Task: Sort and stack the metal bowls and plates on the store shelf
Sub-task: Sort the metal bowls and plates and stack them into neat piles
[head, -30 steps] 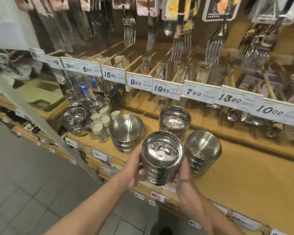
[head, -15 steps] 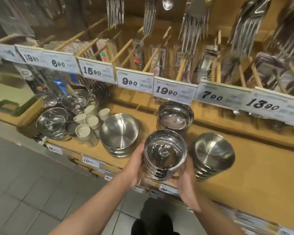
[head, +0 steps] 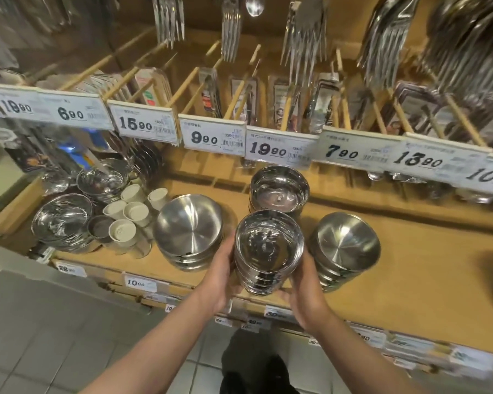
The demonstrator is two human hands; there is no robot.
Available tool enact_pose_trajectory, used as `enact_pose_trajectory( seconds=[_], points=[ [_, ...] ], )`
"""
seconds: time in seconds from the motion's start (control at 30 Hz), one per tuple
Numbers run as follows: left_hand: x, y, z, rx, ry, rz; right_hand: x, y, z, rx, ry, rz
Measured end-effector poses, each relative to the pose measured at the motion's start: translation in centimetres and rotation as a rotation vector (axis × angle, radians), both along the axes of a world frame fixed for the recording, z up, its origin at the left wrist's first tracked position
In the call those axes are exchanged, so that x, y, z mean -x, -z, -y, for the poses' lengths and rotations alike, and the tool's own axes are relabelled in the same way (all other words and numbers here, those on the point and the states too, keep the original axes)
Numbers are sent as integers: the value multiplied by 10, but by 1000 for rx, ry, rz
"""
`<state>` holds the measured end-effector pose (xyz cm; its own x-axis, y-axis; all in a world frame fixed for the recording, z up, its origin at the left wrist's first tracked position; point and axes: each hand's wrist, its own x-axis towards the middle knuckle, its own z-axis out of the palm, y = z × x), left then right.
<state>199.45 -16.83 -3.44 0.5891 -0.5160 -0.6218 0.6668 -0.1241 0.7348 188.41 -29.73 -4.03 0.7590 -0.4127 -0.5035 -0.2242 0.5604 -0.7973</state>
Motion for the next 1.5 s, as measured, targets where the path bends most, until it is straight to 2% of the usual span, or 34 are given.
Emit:
enact_pose_trajectory(
  seconds=[0.17,0.33,0.57,0.9,1.03,1.13,1.4,1.5],
  points=[
    [11,-4,-10,-16,-66,2,17,2,-3,57,-60,-41],
    [27,-8,-29,-41,-221,-52,47,-6,0,86,-88,-44],
    [60,-8,-35,-115,-308,3,93,-8,36,42,-102,-82],
    [154,-6,25,-229,-302,-14,170,-9,120,43,-133,-129],
    [171,-13,50,-210,-222,72,176,-15,136,134,-191,-146],
    [170,-15,60,-186,-247,92,175,-12,144,194,-211,-159],
    [143,6,79,-184,-227,114,141,16,152,215,-197,-243],
    [138,10,86,-126,-212,89,120,25,153,179,-203,-265]
  ],
)
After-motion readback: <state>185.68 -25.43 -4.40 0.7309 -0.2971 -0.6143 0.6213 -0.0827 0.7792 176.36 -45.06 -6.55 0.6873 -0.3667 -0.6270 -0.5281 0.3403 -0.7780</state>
